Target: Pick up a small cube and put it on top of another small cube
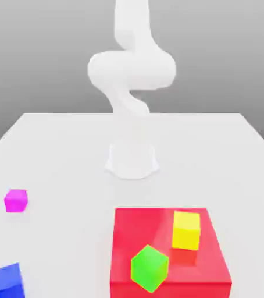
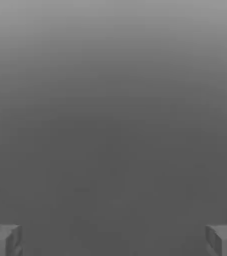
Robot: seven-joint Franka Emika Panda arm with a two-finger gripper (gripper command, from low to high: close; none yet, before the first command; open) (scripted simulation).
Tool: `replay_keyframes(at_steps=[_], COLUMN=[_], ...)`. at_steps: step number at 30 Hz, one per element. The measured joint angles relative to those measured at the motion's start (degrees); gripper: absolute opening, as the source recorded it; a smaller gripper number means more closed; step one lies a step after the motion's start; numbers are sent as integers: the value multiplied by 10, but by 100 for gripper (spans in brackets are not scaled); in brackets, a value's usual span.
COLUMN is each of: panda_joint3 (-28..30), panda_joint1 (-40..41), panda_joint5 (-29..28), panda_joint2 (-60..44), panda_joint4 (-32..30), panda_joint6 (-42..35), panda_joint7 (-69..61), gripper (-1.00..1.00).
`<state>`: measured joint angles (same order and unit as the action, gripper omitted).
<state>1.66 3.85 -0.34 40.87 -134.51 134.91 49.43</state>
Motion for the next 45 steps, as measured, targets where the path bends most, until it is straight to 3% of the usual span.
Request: replay_keyframes(at_steps=[14, 20, 23, 27, 28, 35, 41, 45], panda_joint3=[127, 187, 170, 83, 61, 56, 137, 117], panda_joint1=[211, 295, 323, 395, 414, 419, 365, 332], panda_joint5=[-3, 41, 103, 182, 194, 194, 74, 44], panda_joint2=[-295, -423, -488, -571, -588, -591, -480, -478], panda_joint4=[-159, -225, -232, -215, -211, -211, -237, -182], panda_joint6=[185, 262, 305, 368, 382, 385, 302, 246], panda_joint7=[200, 251, 225, 167, 158, 158, 249, 286], gripper=[0, 0, 0, 0, -100, -100, -100, -100])
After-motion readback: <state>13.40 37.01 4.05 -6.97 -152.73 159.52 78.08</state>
